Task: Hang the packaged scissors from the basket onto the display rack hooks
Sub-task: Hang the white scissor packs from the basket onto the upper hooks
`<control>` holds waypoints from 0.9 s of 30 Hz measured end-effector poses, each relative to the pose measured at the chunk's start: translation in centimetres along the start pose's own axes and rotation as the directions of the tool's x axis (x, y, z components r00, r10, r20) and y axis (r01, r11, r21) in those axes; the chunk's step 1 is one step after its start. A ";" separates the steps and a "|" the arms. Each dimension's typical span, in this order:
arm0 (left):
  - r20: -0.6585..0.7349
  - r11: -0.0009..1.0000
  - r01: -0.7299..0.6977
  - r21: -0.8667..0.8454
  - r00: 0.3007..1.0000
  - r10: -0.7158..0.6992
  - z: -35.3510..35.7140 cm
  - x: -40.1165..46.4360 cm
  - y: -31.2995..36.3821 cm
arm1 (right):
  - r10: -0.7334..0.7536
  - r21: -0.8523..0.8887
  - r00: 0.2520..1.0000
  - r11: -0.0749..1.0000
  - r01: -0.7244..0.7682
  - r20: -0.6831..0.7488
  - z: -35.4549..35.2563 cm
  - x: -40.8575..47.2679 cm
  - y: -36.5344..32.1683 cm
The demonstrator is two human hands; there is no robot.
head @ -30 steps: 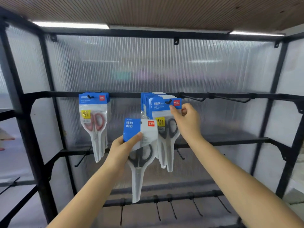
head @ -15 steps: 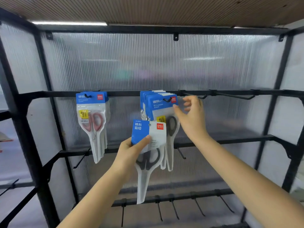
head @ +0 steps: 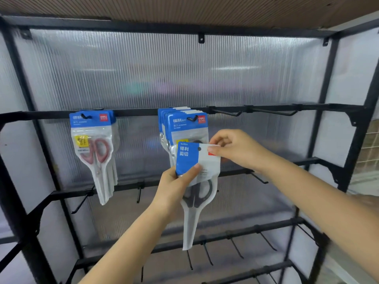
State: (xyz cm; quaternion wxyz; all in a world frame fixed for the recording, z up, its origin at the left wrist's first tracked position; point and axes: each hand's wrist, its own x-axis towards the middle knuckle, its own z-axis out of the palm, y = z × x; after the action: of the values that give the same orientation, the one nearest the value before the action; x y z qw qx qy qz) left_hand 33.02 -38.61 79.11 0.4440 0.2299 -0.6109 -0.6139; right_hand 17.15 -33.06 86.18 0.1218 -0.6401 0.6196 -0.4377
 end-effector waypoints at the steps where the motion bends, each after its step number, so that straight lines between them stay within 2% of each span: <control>1: 0.014 1.000 -0.015 0.012 1.000 0.015 0.1 0.0 -0.1 | -0.010 0.005 1.000 1.000 0.010 -0.011 -0.1 0.0 0.0; 4: 0.048 0.999 -0.050 0.000 0.998 0.050 0.1 -0.3 -0.5 | -0.071 -0.027 0.997 0.997 0.070 -0.044 -0.3 0.0 -0.3; 9: -0.010 1.000 -0.019 0.011 1.000 0.019 -0.4 -0.4 -1.2 | -0.207 -0.092 0.968 0.976 0.195 -0.144 -1.2 0.8 -1.8; 16: -0.081 0.995 -0.099 0.006 0.992 0.100 -0.8 0.1 0.1 | -0.268 -0.197 0.922 0.956 0.218 -0.279 -0.8 2.8 -2.6; 27: -0.118 0.991 -0.132 0.022 0.984 0.134 -0.7 0.8 0.4 | -0.263 -0.251 0.908 0.950 0.185 -0.328 -0.6 3.6 -2.4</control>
State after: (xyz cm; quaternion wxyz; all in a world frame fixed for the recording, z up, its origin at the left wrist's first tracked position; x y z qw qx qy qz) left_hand 33.23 -39.61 79.57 0.5181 0.2278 -0.6016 -0.5637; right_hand 17.83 -35.58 89.74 -0.1136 -0.6263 0.5969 -0.4884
